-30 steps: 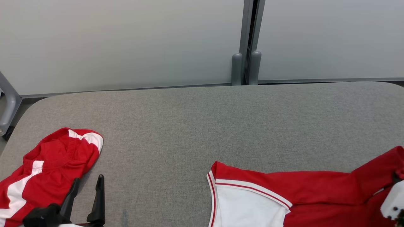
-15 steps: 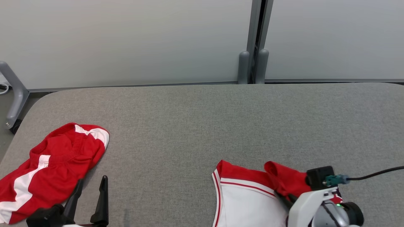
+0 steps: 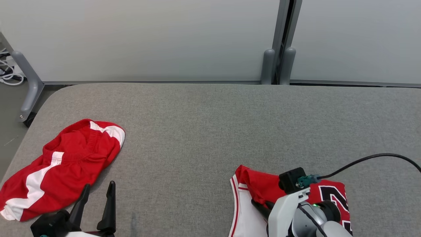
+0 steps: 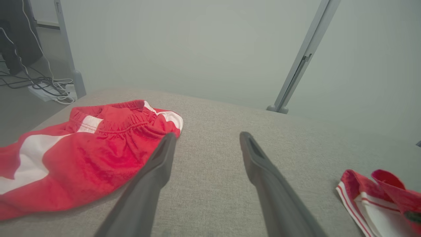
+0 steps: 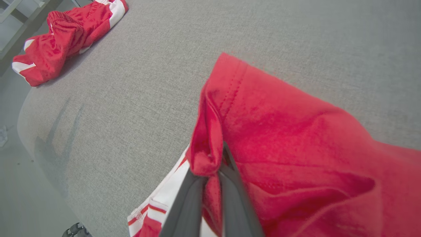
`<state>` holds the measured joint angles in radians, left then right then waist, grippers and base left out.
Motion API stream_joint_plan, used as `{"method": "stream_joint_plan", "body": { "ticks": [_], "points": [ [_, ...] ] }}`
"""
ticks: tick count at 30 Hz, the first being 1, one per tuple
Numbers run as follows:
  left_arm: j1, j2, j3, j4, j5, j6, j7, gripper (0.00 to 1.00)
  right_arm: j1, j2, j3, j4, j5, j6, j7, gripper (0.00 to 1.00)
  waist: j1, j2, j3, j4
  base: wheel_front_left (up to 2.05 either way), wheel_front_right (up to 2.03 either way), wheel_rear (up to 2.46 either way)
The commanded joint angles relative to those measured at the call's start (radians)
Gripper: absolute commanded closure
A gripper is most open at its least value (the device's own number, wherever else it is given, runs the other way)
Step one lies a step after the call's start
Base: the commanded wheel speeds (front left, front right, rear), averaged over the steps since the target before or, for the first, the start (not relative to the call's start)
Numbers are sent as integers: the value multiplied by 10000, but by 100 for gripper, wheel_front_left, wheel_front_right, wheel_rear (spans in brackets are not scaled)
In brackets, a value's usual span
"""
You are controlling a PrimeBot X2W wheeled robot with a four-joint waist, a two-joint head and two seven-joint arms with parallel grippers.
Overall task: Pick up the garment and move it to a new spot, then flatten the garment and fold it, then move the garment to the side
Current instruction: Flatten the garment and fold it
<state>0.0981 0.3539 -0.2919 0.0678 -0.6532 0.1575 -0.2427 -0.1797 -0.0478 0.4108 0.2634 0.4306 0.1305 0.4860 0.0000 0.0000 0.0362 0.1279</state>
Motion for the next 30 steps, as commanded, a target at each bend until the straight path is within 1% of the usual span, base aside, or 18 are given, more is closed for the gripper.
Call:
{"method": "stream_joint_plan", "body": {
  "ticks": [1, 5, 6, 7, 10, 13, 15, 16, 18, 21, 24, 27, 28, 29, 30],
  "points": [
    [-110, 6, 26, 28, -55, -59, -39, 0, -167, -57, 119, 117, 92, 6, -100, 100, 0, 0, 15, 32, 0, 0, 0],
    [-155, -6, 44, 67, -86, -65, -51, 0, -377, -57, 472, 500, 326, 6, -285, 100, 0, 0, 45, 74, 0, 0, 0],
    [-162, -14, 41, 80, -99, -65, -53, 0, -434, -57, 553, 570, 392, 6, -348, 82, 0, 0, 47, 79, 0, 0, 0],
    [-168, -17, 29, 97, -113, -77, -30, 0, -465, -56, 586, 588, 523, 6, -453, 0, 0, 0, 44, 83, 0, 0, 0],
    [-181, -31, -11, 126, -102, -69, -22, 0, -431, -37, 838, 413, 1566, 6, -565, 0, 0, 0, 14, 73, 0, 0, 0],
    [-158, -37, -25, 133, -121, -49, -24, 0, -393, -60, 1018, -44, 2517, 6, -526, 0, 0, 0, -41, 39, 0, 0, 0],
    [-116, -37, -12, 106, -108, -5, -38, 0, -335, -62, 855, -476, 2873, 6, -660, 0, 0, 0, -75, 0, 0, 0, 0],
    [-85, -25, 7, 84, -89, 12, -46, 0, -314, -73, 638, -699, 2829, 6, -744, 0, 0, 0, -90, -26, 0, 0, 0],
    [-12, -4, 38, 25, -69, 60, -64, 0, -145, -82, -22, -1078, 2446, 6, -874, 0, 0, 0, -119, -85, 0, 0, 0],
    [101, 24, 102, -70, -62, 113, -88, 0, 190, -77, -1544, -1493, 1049, 6, -784, 0, 0, 0, -159, -178, 0, 0, 0],
    [118, 31, 144, -174, -62, 168, -105, 0, 742, -44, -2998, -1862, 144, 6, -514, 0, 0, 0, -151, -244, 0, 0, 0],
    [106, 41, 144, -233, -62, 166, -114, 0, 1273, -50, -3915, -2205, -870, 6, -191, 0, 0, 0, -104, -298, 0, 0, 0],
    [106, 41, 144, -233, -62, 166, -114, 0, 1273, -50, -3915, -2205, -870, 6, -191, 0, 0, 0, -104, -298, 0, 0, 0],
    [107, 48, 134, -240, -73, 155, -110, 0, 1464, -47, -4054, -2297, -1125, 6, -104, 0, 0, 0, -95, -322, 0, 0, 0],
    [118, 55, 137, -251, -88, 158, -108, 0, 1654, -44, -4165, -2390, -1280, 6, -20, 5, 0, 0, -86, -349, 0, 0, 0]
  ]
}}
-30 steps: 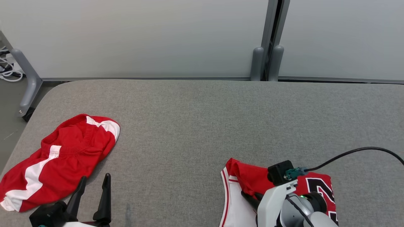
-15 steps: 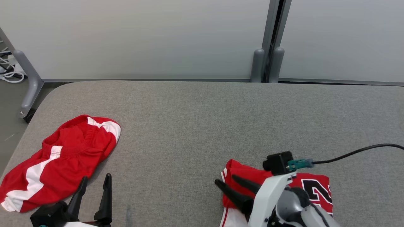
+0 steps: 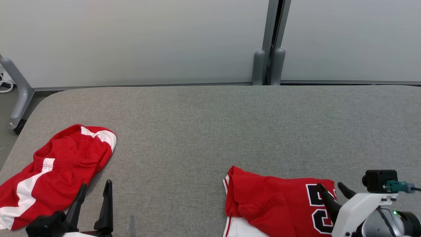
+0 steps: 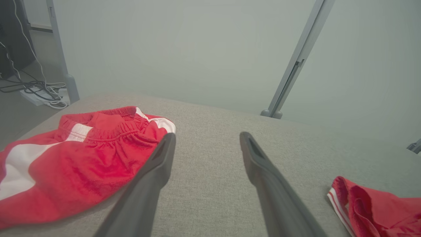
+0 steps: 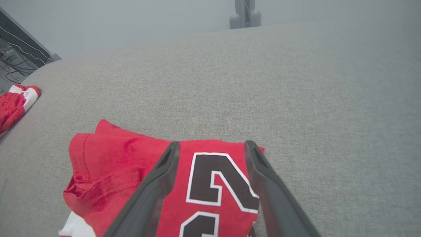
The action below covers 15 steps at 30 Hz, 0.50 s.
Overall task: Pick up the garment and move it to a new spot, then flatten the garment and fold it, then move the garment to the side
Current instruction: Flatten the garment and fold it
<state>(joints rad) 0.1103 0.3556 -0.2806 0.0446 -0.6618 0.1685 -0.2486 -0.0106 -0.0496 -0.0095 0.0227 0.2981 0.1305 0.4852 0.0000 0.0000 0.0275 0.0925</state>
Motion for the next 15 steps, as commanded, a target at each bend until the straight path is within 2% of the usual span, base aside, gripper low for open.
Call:
{"method": "stream_joint_plan", "body": {
  "ticks": [1, 2, 3, 15],
  "points": [
    [24, 47, 49, -36, -33, 75, -52, 0, 276, -31, -14, -71, 99, 6, 70, 70, 0, 0, 34, -57, 0, 0, 0],
    [23, 47, 57, -45, -39, 78, -54, 0, 411, -31, 38, -116, 63, 6, 108, 96, 0, 0, 51, -79, 0, 0, 0],
    [21, 49, 65, -53, -49, 87, -56, 0, 541, -29, 112, -111, 88, 6, 158, 100, 0, 0, 69, -107, 0, 0, 0],
    [-209, 49, -52, -43, -49, -6, -28, 0, 387, -37, 1696, 781, -690, 6, 0, 100, 0, 0, 99, -96, 0, 0, 0]
  ]
}}
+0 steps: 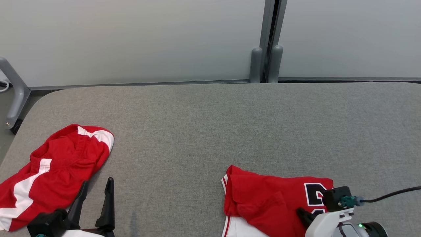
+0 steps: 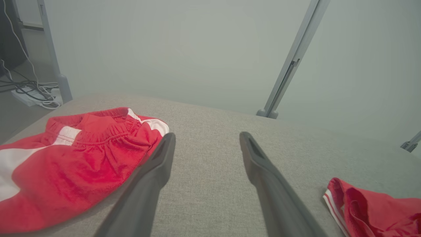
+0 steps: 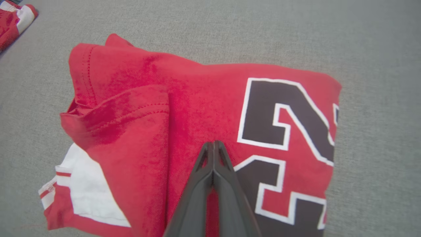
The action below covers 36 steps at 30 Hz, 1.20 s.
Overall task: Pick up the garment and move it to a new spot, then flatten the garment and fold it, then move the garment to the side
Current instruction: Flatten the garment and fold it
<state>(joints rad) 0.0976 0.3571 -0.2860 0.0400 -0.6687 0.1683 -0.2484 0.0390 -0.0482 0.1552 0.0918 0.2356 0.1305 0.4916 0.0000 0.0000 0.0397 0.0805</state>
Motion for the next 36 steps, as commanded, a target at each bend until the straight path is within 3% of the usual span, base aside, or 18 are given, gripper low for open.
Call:
{"method": "stream_joint_plan", "body": {
  "ticks": [1, 9, 18, 24, 25, 26, 36],
  "points": [
    [-71, 47, -3, 25, 22, 0, -14, 0, -140, -49, 150, 191, -137, 6, -48, 100, 0, 0, -46, 49, 0, 0, 0],
    [136, 23, 18, 15, -97, 20, -12, 0, -239, -52, 1330, 732, 354, 6, 39, 100, 0, 0, -211, 252, 0, 0, 0],
    [274, 103, -26, 19, -168, 65, 75, 0, 5, -55, 3584, 850, 1785, 6, -118, 100, 0, 0, -397, 257, 0, 0, 0],
    [392, 167, -18, -47, -153, 107, 65, 0, 12, -63, 3562, 742, 2613, 6, -1055, 100, 0, 0, -518, 172, 0, 0, 0],
    [398, 183, -8, -67, -151, 133, 64, 0, -59, -63, 3362, 702, 2622, 6, -1324, 58, 0, 0, -539, 151, 0, 0, 0],
    [394, 204, 2, -84, -151, 155, 64, 0, -111, -57, 3158, 665, 2643, 6, -1575, 0, 0, 0, -556, 126, 0, 0, 0],
    [398, 234, 101, -131, -92, 278, 7, 0, -209, -54, 511, -421, 2563, 6, -3081, 0, 0, 0, -684, -66, 0, 0, 0]
  ]
}}
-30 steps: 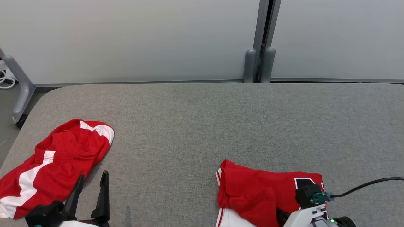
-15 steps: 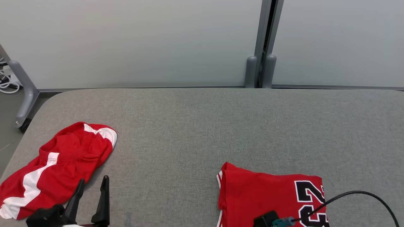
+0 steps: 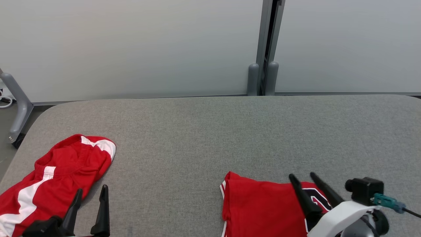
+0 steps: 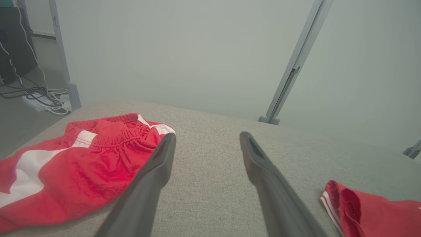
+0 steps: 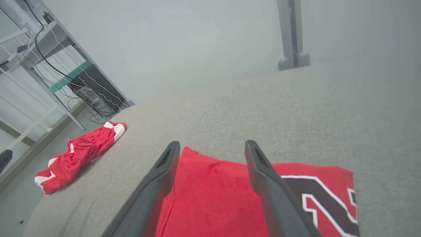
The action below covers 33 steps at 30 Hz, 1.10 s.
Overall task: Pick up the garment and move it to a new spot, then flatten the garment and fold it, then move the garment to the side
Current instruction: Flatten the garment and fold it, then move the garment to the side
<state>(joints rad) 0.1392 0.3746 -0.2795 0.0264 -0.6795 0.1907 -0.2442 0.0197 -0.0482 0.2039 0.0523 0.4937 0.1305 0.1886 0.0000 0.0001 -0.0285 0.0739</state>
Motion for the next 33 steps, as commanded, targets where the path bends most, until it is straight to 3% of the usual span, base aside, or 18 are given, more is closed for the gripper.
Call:
{"method": "stream_joint_plan", "body": {
  "ticks": [1, 7, 13, 26, 33],
  "points": [
    [-50, 36, 56, 18, 15, 60, -35, 0, -37, -52, -252, -208, -375, 6, -213, 0, 0, -1, -9, 1, 0, 0, 0],
    [40, 7, 204, 206, 134, 81, -119, 0, 35, -48, -2139, -804, -1671, 7, -1132, 0, 0, -1, -179, -80, 0, 0, 0],
    [177, 95, 172, 528, 336, 135, -120, 0, 228, -42, -3362, -125, -2300, 7, -799, 0, 0, -1, -456, -58, 0, 0, 0],
    [416, 650, -285, 969, 949, 546, 557, 0, 592, -63, -3564, 833, -2722, 6, -126, 0, 0, -1, -727, -36, 0, 0, 0],
    [580, 689, -167, 825, 938, 713, 395, 0, 582, -59, -3604, 819, -2620, 6, -67, 0, 0, -1, -701, -83, 0, 0, 0]
  ]
}}
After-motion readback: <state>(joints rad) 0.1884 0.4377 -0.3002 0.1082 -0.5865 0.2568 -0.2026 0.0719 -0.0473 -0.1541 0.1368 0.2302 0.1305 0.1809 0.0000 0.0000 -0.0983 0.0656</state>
